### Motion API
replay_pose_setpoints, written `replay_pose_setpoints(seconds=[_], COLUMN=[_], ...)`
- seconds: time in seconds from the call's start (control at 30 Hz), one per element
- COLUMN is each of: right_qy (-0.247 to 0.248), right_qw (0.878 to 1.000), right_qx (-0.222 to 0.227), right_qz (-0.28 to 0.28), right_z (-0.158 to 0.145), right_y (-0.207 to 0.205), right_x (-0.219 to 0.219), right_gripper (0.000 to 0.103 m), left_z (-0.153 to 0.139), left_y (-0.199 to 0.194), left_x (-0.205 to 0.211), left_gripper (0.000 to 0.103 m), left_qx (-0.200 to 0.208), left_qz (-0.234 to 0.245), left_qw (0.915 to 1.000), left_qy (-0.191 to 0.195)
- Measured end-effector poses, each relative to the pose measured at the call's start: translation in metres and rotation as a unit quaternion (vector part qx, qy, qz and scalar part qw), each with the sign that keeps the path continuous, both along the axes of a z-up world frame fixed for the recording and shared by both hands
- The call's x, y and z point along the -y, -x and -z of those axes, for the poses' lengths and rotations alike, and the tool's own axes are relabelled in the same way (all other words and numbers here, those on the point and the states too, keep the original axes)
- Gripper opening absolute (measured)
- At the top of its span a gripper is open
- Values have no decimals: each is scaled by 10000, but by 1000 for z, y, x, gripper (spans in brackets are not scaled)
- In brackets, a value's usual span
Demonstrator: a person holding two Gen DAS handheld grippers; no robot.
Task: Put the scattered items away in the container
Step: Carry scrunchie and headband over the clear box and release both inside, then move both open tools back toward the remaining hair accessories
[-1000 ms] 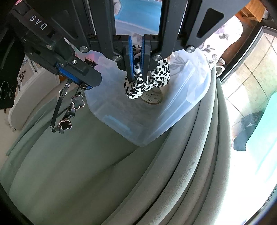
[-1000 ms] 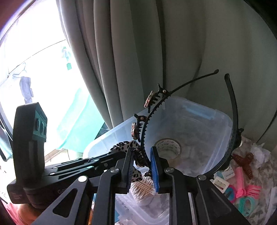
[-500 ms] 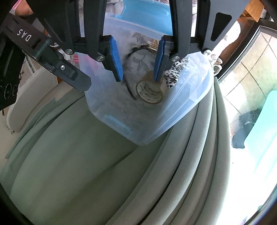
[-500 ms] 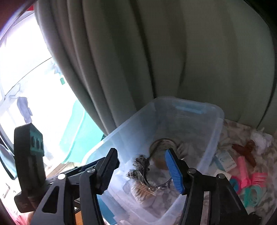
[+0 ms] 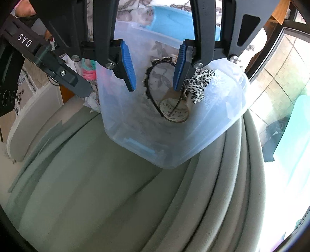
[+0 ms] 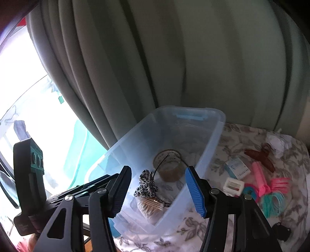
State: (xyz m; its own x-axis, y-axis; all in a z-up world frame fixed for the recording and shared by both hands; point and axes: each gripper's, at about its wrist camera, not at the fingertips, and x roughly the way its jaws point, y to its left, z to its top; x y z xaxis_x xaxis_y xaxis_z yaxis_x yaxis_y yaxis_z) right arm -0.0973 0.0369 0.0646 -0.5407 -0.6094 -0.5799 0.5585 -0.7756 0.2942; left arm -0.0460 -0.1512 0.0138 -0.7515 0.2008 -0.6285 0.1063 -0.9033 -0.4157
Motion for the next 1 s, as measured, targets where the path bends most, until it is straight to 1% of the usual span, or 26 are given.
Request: replay_pose_setpoints(seconds=[0.03, 0.07, 0.1, 0.3, 0.4, 0.43, 0.57, 0.63, 0.67, 0.7, 0.8, 0.9, 1.0], right_qy=[22, 44, 69, 242, 360, 393, 603, 692, 734, 770, 886, 964, 998], right_qw=[10000, 9999, 9999, 9990, 9979, 9975, 9941, 9919, 9906, 9892, 9850, 9800, 9748], right_qx=[12, 23, 30, 38, 37, 38, 107, 120, 122, 124, 197, 361, 560], right_qz=[41, 89, 127, 386, 536, 578, 900, 1060, 1151, 1240, 1468, 1701, 1917], right_z=[-1, -1, 1, 3, 6, 5, 5, 7, 7, 7, 11, 21, 32], right_y=[-3, -17, -21, -32, -33, -39, -44, -44, -47, -49, -51, -53, -53], right_x=[-6, -15, -21, -54, -73, -79, -114, -130, -140, -148, -172, -195, -213], right_gripper=[62, 62, 62, 62, 62, 62, 62, 62, 62, 62, 63, 63, 63], left_z=[-3, -5, -7, -19, -25, -27, -32, -31, -30, -29, -26, -22, -19], left_y=[-1, -2, -3, -12, -13, -14, -17, -16, -16, -15, -14, -12, -13], left_x=[-4, -7, -12, -41, -58, -64, -88, -98, -103, -108, -124, -133, -146], left_gripper=[41, 41, 41, 41, 41, 41, 41, 43, 49, 50, 51, 51, 56], left_qx=[4, 4, 2, 5, -52, -69, -86, -10, 29, 68, 184, 369, 482], left_qz=[25, 57, 97, 341, 497, 546, 726, 726, 726, 726, 725, 705, 679], left_qw=[10000, 10000, 9999, 9992, 9983, 9979, 9961, 9961, 9961, 9961, 9960, 9960, 9947], left_qy=[37, 61, 87, 187, 298, 349, 494, 495, 496, 497, 499, 400, 596])
